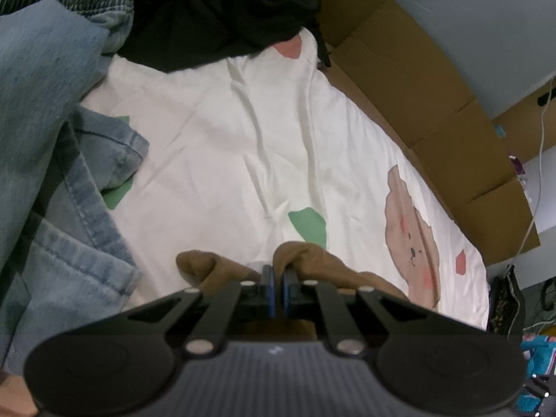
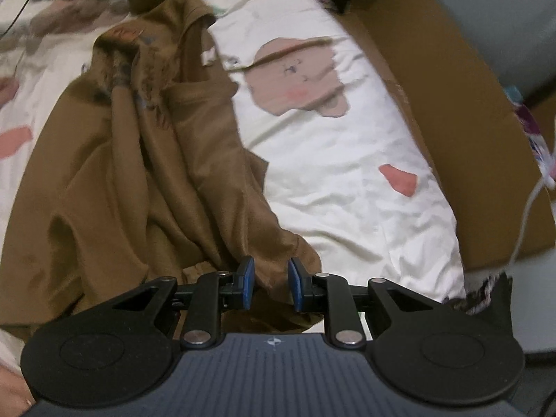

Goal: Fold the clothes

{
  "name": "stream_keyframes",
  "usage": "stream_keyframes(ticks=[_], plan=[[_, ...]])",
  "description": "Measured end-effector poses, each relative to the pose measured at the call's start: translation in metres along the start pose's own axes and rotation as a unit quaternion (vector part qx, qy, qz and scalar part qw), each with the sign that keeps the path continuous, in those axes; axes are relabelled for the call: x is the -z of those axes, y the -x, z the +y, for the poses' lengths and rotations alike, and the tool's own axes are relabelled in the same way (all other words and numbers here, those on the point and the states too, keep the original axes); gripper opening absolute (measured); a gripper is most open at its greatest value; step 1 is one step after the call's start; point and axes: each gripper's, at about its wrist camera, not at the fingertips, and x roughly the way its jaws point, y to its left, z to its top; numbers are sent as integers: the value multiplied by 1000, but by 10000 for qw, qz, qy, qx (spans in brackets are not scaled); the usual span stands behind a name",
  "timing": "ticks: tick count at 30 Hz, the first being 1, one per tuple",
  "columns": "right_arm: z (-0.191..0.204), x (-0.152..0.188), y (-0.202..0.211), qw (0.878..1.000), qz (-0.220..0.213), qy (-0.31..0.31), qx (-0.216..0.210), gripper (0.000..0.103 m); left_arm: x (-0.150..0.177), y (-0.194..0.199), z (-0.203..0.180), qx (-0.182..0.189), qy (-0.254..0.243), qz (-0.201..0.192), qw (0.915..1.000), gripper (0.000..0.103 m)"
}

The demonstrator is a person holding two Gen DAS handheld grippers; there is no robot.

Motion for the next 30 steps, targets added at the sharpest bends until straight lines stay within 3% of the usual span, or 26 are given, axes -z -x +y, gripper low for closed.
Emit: stream_keyframes(ticks=[10,15,24,25,28,30], plan=[[7,-8,-17,9934,406,1031,-301,28,1,-3,4,16,37,39,10000,5],[14,-9,-21,9855,497,1614,-134,28,3,-5,6,11,83,66,9999,5],[19,-10,-44,9785,557,1981,142,28,6,-2,6,4,82,51,10000,5],[19,-9,-47,9783,541,1987,230,26,6,-2,6,3,79,55,10000,5],[15,-8,-55,9816,480,1782,489,7,5,-3,6,6,44,77,10000,5],[11,-6,-57,9836,402,1603,723,2,5,-3,6,22,27,89,10000,5]])
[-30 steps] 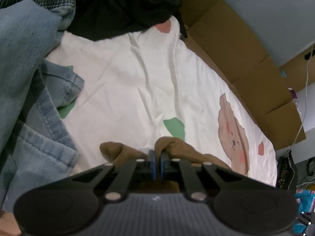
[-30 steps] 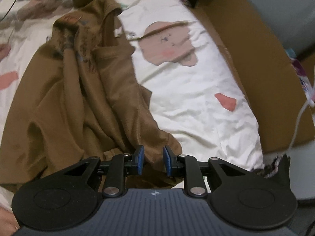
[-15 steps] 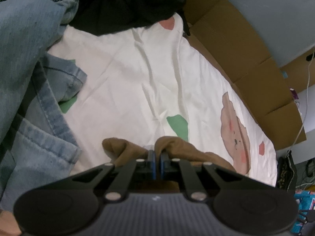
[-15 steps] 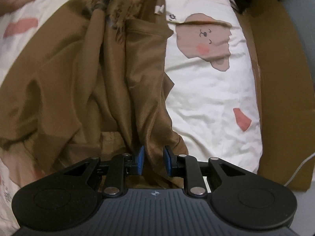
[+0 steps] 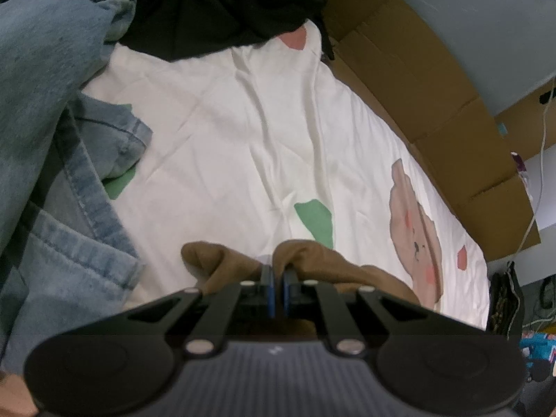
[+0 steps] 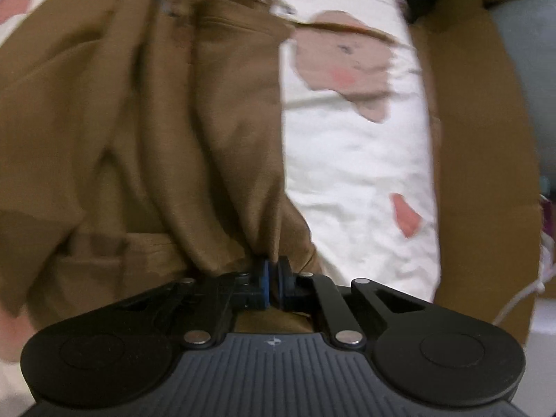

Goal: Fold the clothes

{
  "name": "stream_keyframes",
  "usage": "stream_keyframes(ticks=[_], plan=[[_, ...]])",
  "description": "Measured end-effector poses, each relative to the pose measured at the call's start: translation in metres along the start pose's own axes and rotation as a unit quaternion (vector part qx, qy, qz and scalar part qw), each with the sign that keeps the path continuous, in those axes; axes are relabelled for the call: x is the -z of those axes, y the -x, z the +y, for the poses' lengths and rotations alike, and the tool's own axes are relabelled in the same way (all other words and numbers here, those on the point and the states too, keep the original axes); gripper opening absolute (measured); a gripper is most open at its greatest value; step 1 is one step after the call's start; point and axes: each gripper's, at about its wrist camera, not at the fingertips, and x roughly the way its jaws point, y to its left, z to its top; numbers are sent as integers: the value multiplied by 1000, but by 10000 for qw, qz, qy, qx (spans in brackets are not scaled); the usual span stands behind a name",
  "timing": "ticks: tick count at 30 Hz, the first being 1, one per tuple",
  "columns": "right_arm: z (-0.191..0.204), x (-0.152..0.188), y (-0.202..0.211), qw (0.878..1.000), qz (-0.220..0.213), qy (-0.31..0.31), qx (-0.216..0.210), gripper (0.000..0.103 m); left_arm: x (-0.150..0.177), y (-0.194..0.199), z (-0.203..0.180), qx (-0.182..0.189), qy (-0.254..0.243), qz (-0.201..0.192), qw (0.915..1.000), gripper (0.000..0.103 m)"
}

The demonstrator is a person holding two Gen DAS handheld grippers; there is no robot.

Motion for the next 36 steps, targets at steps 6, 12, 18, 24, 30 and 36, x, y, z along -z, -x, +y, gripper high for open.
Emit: stream_keyframes(ticks=[6,12,18,24,30,36], plan=[[-14,8,8,9934,1,-834,789,2,1,4,-11,136,-225,28,9997,5],[-41,35,28,9691,248,-2109,1256,1,17,12,-47,615,-723,215,9952,5],[-43,75,40,9423,583,-3047,1254,1,52,10,-90,988,-1296,519,9853,5],[-26,115,45,9088,837,-3892,1249,1,87,-6,-128,1008,-1993,871,9708,5],[7,126,38,8922,839,-4291,1133,1,112,-9,-154,914,-2589,969,9567,8],[9,129,37,8824,734,-4524,1061,1,111,10,-156,1075,-2615,905,9549,8]])
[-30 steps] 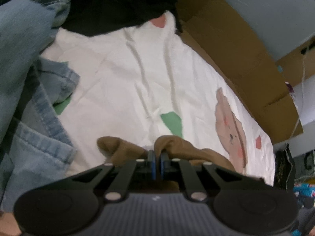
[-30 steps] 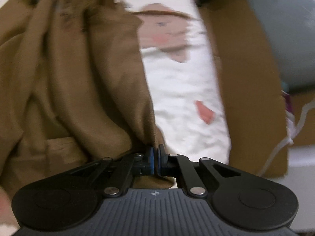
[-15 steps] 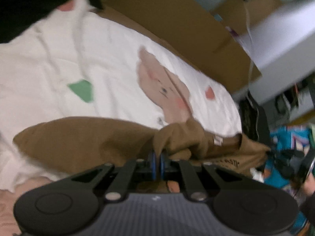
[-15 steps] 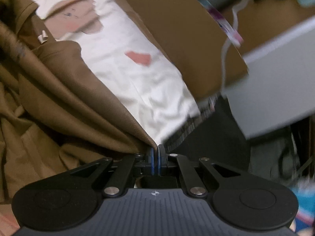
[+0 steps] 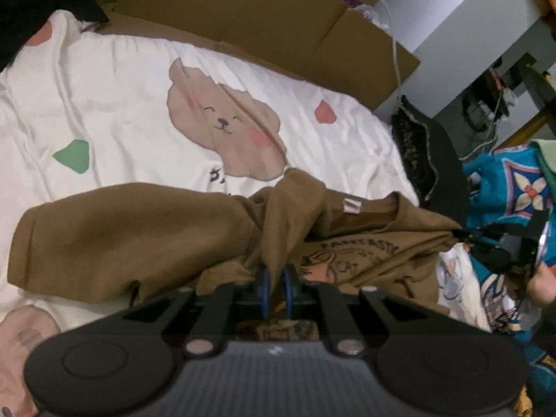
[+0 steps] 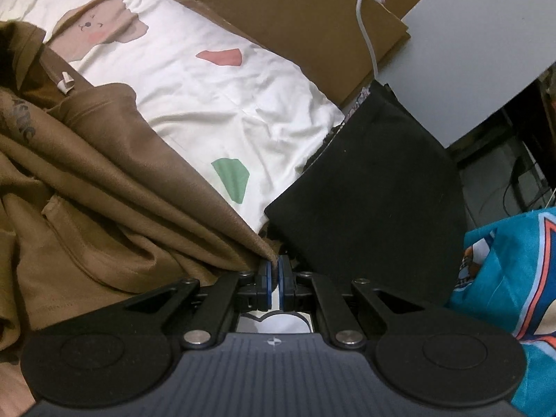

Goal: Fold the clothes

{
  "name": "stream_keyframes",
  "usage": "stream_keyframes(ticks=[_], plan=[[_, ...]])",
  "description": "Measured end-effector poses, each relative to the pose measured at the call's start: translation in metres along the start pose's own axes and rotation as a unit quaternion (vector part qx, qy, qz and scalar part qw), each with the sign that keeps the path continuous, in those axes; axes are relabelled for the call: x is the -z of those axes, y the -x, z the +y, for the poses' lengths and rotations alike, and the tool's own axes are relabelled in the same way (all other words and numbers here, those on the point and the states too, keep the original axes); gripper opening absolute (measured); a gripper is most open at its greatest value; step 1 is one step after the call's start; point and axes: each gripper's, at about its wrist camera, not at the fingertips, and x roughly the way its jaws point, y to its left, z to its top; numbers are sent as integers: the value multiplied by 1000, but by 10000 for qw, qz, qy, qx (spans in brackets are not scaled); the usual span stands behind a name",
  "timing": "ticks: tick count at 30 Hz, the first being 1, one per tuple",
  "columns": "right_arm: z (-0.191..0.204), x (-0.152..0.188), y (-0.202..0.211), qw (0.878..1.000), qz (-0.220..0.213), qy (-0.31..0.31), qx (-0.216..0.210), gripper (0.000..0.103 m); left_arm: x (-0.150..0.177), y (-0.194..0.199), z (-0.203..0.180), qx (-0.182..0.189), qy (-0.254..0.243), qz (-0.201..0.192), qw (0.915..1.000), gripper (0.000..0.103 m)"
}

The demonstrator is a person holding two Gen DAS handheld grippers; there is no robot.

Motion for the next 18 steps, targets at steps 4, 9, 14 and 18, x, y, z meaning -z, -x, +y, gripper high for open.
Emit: stream_keyframes(ticks=[4,9,14,18], plan=[[1,-1,0,10000,-24,-14,-15,2,-2,7,0,44,-39,-52,10000,8],[6,3,0,9999,-1,-58,-99,2,-5,-1,-11,253,-112,-27,9996,8],[8,8,1,9998,17,-110,-184,2,2,-23,-32,415,-295,179,9985,7],[10,11,1,9996,25,-138,-229,2,16,-39,-44,391,-414,398,9976,7]])
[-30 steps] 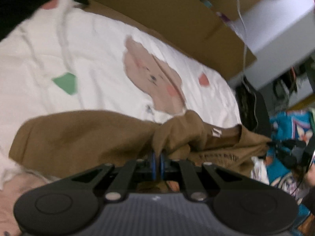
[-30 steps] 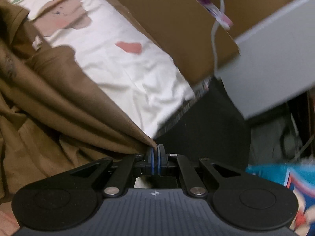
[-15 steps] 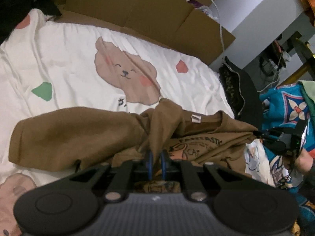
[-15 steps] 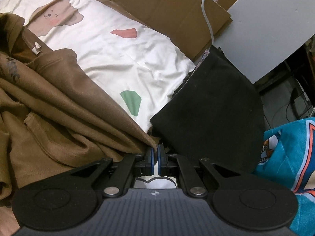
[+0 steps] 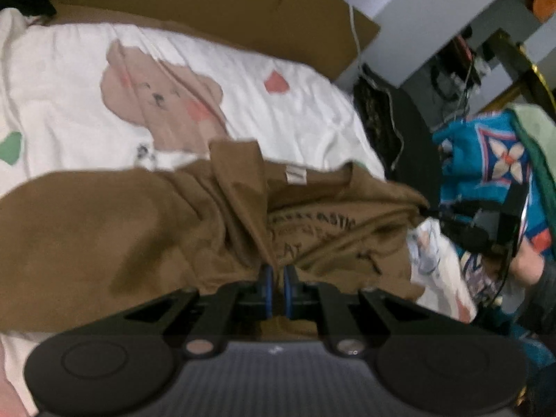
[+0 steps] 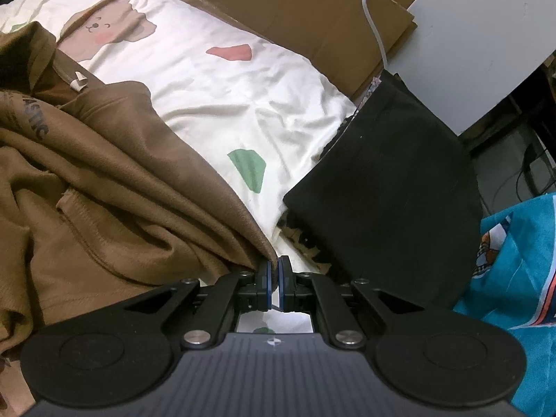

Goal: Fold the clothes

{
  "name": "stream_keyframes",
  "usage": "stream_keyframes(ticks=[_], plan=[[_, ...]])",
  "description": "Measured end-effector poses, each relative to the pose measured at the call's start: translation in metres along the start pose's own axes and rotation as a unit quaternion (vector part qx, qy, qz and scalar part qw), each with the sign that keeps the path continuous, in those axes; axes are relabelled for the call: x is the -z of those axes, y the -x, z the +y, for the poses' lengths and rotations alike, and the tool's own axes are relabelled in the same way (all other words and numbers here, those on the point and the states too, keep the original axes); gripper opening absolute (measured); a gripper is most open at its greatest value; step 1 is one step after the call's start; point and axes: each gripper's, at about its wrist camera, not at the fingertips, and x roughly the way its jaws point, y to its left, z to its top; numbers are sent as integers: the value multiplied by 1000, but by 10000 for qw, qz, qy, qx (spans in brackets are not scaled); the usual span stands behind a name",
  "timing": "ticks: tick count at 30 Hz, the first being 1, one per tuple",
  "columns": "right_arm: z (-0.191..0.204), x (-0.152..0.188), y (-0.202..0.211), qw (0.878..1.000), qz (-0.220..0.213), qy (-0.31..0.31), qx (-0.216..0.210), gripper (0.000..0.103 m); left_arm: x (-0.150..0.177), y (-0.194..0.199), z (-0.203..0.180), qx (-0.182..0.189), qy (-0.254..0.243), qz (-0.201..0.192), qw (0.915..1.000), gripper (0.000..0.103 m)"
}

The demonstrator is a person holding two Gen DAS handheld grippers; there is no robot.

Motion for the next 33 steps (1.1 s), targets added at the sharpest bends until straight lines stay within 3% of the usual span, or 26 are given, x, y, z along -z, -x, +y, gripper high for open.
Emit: stream_keyframes(ticks=[11,15,21,23,25,26,31,33], plan=[[5,7,-1,10000,13,20,-53,2,27,21,-14,-223,-382,157,9989,10],[4,6,-3,9999,6,66,-75,2,23,43,-16,-430,-628,29,9971,10],[6,6,-5,9999,19,84,-72,2,2,61,-16,-892,-1275,-199,9876,10],[5,6,-5,9999,17,84,-83,2,-5,60,-19,-977,-1563,-131,9828,15],[4,7,-5,9999,17,87,-94,2,-9,56,-26,-1065,-1981,-10,9744,39],[5,7,-5,9999,19,92,-94,2,-10,54,-31,-1105,-2219,-3,9688,46],[6,8,-7,9999,36,118,-114,2,-15,42,-34,-1057,-2762,323,9547,45],[6,8,-7,9998,36,138,-117,2,-16,38,-35,-1033,-3124,550,9427,40]])
